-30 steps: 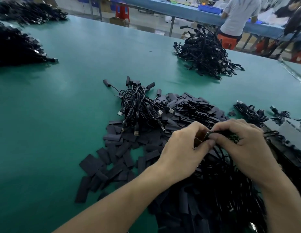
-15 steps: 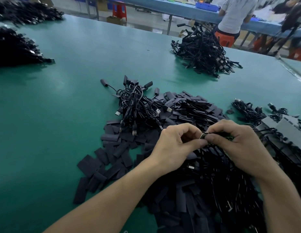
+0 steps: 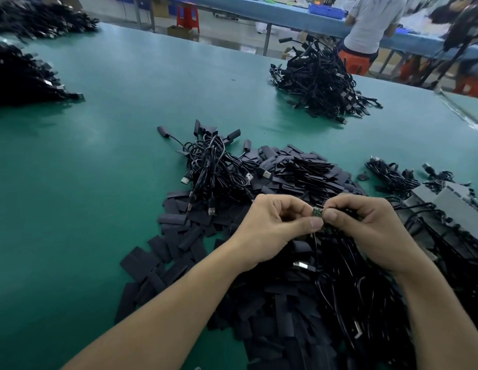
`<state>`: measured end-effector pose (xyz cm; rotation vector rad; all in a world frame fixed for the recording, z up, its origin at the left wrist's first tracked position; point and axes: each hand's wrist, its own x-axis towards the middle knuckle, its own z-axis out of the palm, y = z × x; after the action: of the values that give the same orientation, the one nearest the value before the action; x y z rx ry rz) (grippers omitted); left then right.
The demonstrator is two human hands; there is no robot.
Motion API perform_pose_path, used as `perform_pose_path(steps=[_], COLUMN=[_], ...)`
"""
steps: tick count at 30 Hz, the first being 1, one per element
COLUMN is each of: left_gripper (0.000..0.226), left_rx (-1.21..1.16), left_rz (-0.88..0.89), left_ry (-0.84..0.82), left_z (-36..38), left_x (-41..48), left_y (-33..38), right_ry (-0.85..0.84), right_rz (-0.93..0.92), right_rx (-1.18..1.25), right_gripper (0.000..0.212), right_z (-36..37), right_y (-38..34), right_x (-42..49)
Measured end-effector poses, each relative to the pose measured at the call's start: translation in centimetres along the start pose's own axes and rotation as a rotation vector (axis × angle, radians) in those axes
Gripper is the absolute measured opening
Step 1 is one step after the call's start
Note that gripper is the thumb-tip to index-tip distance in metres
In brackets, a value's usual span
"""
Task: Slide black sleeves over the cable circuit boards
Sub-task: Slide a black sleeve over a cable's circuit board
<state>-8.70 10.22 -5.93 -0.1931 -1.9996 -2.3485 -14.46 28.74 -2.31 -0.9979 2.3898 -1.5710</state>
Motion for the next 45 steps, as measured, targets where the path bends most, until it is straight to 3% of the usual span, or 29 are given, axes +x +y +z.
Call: perform_pose_path(steps=[2, 5, 7, 10, 14, 16, 18, 20, 26, 31, 35, 40, 45], left_gripper=[0.01, 0.011, 0.021, 0.013, 0.009, 0.011, 0.015, 0.019, 0.029, 0.021, 0.008, 0.016, 0.014], left_rx=[-0.019, -0.134, -0.214, -0.269, -0.277, -0.222, -0.154, -0.129, 0.074, 0.126, 0.145, 0.241, 0.245], left_rz=[0.018, 0.035, 0.059, 0.118, 0.211, 0.24, 0.221, 0.191, 0.083, 0.129, 0.111, 0.141, 0.144], left_ry=[0.04, 0.126, 0.165, 0.273, 0.49, 0.575, 0.622, 0.628, 0.564, 0.435, 0.37, 0.26, 0.195], left_z=[0.0, -0.2, -0.3, -0.3, -1.5, -2.2, -2.6, -2.8, -2.9, -2.3, -2.5, -2.0, -2.1], left_x=[-0.1, -0.4, -0.7, -0.8, -0.3, -0.1, 0.0, 0.1, 0.3, -0.2, -0.4, -0.6, -0.7], left_y=[-0.1, 0.0, 0.2, 0.3, 0.7, 0.9, 0.7, 0.4, -0.3, 0.1, 0.1, 0.1, 0.1], right_ry=[0.131, 0.343, 0.386, 0.336, 0.107, -0.034, -0.047, 0.004, 0.173, 0.326, 0.291, 0.207, 0.239], right_rz=[0.06, 0.125, 0.226, 0.445, 0.323, 0.369, 0.418, 0.402, 0.256, 0.155, 0.12, -0.005, -0.03], right_rx=[-0.127, -0.583, -0.831, -0.984, -0.869, -0.883, -0.906, -0.861, -0.723, -0.613, -0.5, -0.331, -0.167], right_gripper=[0.005, 0.011, 0.005, 0.022, 0.03, 0.044, 0.05, 0.04, 0.02, 0.009, 0.013, 0.016, 0.022], right_z=[-0.2, -1.2, -1.4, -0.8, 1.0, 1.8, 1.9, 1.8, 1.7, 1.8, 2.1, 2.7, 3.3], right_y=[-0.2, -0.2, -0.2, 0.1, -0.7, -0.6, -0.2, 0.2, 0.8, 0.7, 0.4, -0.7, -0.9], right_x=[-0.2, -0.8, -0.9, -0.7, -0.4, -0.3, -0.2, -0.3, -0.7, -0.8, -0.9, -0.9, -0.7])
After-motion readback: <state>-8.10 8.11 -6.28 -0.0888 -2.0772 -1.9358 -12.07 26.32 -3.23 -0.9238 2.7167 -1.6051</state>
